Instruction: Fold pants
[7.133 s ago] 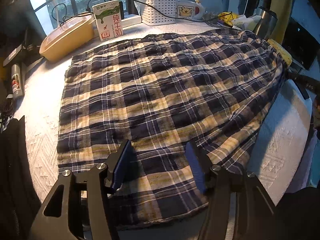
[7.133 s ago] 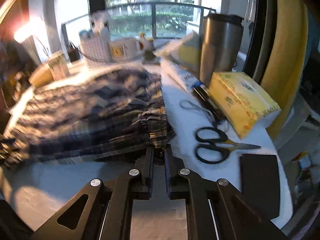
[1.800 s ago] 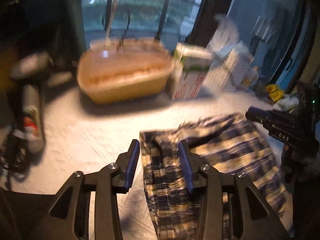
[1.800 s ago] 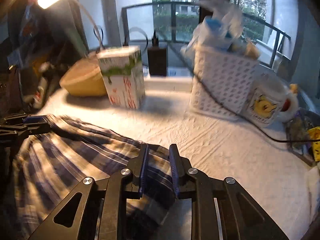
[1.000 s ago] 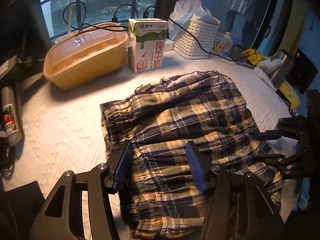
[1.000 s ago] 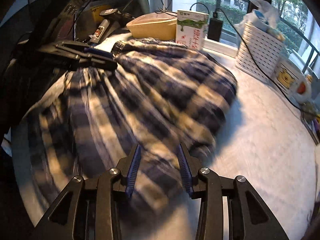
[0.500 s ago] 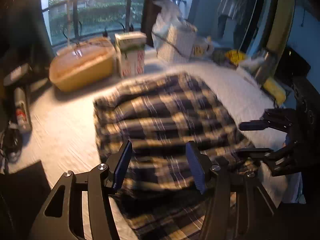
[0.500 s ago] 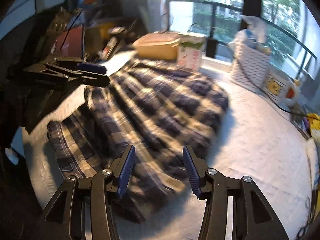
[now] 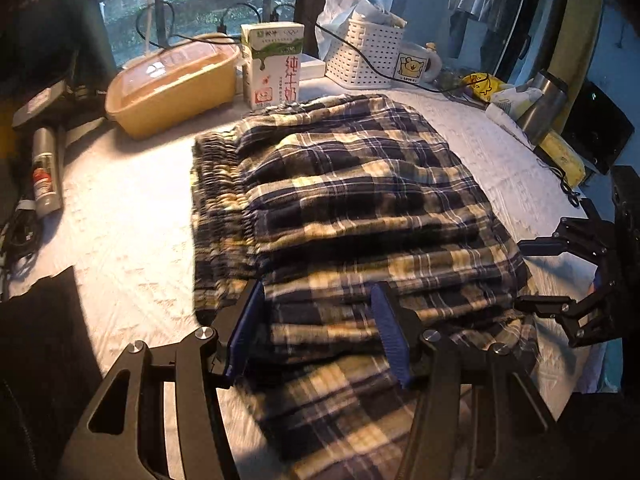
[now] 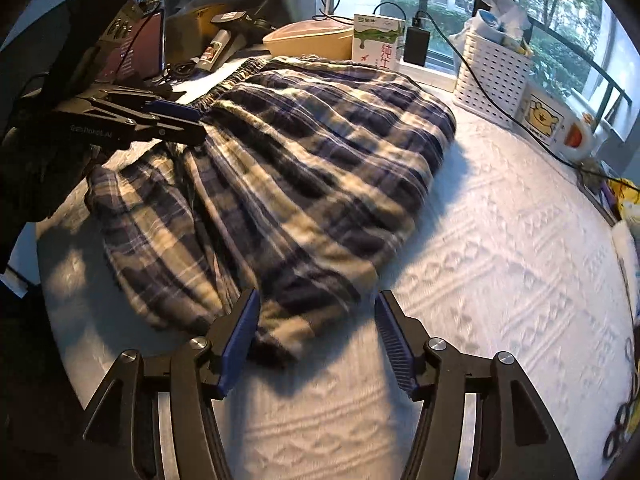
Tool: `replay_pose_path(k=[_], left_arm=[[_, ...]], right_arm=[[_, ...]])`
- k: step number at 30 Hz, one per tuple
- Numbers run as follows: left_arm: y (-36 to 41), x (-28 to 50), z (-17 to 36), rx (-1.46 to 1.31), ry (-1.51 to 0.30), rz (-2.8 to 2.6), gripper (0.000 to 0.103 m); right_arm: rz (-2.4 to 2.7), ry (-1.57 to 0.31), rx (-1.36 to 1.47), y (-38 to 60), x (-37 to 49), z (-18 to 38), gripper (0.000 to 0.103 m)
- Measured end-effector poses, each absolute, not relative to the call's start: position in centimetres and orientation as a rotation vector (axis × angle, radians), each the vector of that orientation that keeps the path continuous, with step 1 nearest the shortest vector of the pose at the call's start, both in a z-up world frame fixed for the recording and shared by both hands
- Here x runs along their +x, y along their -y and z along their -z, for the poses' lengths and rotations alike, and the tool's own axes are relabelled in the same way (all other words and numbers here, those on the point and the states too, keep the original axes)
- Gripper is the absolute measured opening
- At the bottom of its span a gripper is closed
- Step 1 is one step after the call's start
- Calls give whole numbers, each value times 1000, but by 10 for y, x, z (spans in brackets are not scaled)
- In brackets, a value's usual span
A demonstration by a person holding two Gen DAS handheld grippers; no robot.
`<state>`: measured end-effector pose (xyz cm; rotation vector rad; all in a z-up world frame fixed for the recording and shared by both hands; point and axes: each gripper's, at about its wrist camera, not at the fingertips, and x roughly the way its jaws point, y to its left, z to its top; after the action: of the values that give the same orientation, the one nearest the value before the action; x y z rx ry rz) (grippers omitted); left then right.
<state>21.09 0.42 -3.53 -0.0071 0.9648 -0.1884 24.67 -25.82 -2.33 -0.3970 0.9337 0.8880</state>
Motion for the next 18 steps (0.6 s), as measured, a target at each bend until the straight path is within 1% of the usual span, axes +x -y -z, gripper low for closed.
replay_pose_path(k=[4,8,13,18], left_arm=[[-14,197,20,-2,-939,157,56],[-29,199,7,-13,-907,121,56],[-40,229,-3,-33,-854,116,57],[-37,271,3,-8,-867,124,57]], right_arm=[[-888,-978,-337,270,250,17,62],[-866,-936,-294,283,257,-1,62],[-810,-872,-253,285,280,-20,62],[-746,-852,-180,271,315,-22,62]])
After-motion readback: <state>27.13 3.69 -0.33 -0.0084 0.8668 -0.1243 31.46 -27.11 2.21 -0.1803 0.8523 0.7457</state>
